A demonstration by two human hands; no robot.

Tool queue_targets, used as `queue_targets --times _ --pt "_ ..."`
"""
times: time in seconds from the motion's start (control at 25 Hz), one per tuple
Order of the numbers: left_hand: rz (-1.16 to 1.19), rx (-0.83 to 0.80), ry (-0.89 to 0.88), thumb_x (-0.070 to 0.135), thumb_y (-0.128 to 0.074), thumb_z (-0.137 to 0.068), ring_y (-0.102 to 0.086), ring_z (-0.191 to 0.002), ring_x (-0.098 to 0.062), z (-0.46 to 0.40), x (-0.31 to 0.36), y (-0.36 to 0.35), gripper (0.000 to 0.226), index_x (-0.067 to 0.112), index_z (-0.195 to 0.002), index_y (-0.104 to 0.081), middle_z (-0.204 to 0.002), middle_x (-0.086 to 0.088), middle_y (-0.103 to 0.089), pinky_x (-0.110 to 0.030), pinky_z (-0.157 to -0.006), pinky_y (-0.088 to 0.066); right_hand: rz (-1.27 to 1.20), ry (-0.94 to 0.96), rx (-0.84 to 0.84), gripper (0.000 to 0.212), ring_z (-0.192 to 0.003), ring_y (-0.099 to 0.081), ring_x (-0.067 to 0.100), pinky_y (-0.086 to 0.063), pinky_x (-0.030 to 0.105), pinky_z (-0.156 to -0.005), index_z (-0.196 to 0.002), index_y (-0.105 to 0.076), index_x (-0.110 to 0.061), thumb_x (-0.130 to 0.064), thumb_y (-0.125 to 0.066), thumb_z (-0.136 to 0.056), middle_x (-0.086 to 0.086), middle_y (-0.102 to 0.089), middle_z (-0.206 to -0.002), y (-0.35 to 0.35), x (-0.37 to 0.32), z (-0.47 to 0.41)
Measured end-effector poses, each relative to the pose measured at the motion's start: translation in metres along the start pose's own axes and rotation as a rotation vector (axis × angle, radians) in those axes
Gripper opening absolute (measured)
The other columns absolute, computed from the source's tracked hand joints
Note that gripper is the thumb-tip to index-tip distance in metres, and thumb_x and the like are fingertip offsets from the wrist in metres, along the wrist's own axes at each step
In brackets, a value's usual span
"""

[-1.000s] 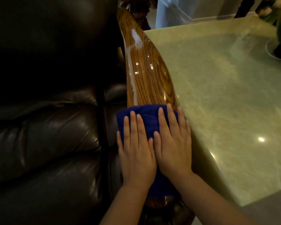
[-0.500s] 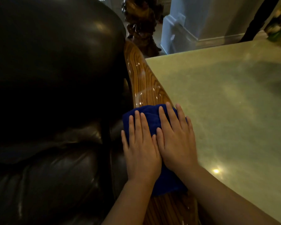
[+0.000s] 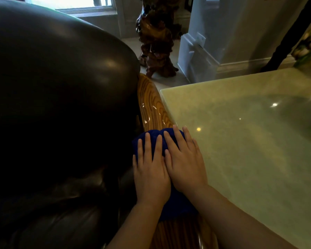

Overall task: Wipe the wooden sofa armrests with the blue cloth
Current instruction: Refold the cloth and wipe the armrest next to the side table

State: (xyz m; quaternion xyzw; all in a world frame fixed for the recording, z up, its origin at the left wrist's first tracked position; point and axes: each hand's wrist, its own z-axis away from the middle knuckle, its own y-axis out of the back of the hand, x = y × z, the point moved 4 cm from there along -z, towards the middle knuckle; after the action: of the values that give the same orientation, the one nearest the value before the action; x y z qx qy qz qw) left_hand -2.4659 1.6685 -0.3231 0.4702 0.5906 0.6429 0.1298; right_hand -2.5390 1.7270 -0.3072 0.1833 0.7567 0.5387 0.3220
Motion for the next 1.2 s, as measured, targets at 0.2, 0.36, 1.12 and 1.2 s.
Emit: queue_targets --times 0.2,0.36,1.12,1.2 --pt "0.076 0.010 0.040 0.032 -0.032 -0.095 0.021 -0.139 -0.014 -0.063 -0.007 -0.001 0.064 0.030 -0.139 0.014 -0.153 0.004 0.019 -0.029 -0.114 -0.001 -0.099 0.004 -0.073 0.050 -0.144 0.000 0.021 -0.016 0.043 -0.116 -0.143 -0.021 -0.026 -0.036 -0.022 -0.094 0.001 -0.012 -0.156 -0.011 0.003 -0.068" --pt "0.095 0.074 0.048 0.026 -0.040 -0.094 0.016 -0.141 -0.018 -0.108 -0.011 -0.001 0.069 0.027 -0.142 0.009 -0.154 0.002 0.015 -0.025 -0.107 -0.001 -0.109 0.036 -0.113 0.049 -0.143 -0.002 0.023 -0.012 0.041 -0.117 -0.144 -0.018 -0.023 -0.033 -0.022 -0.096 0.006 -0.012 -0.156 -0.024 0.004 -0.117" --pt "0.055 0.030 0.014 0.025 -0.049 -0.088 -0.024 -0.137 -0.024 0.071 0.010 0.005 0.056 0.013 -0.138 -0.028 -0.149 -0.008 -0.028 -0.032 -0.096 -0.045 0.020 0.047 0.010 0.050 -0.136 -0.033 0.024 -0.028 0.044 -0.112 -0.134 -0.043 -0.018 -0.032 -0.032 -0.088 0.006 -0.042 -0.144 0.017 -0.007 0.068" --pt "-0.021 0.011 -0.026 0.027 -0.042 -0.082 -0.037 -0.131 -0.030 0.101 0.010 0.004 0.053 0.009 -0.131 -0.038 -0.139 -0.014 -0.043 -0.034 -0.082 -0.055 0.044 0.045 0.008 0.051 -0.134 -0.035 0.025 -0.020 0.042 -0.111 -0.132 -0.045 -0.017 -0.032 -0.035 -0.084 0.007 -0.045 -0.142 0.018 -0.011 0.102"
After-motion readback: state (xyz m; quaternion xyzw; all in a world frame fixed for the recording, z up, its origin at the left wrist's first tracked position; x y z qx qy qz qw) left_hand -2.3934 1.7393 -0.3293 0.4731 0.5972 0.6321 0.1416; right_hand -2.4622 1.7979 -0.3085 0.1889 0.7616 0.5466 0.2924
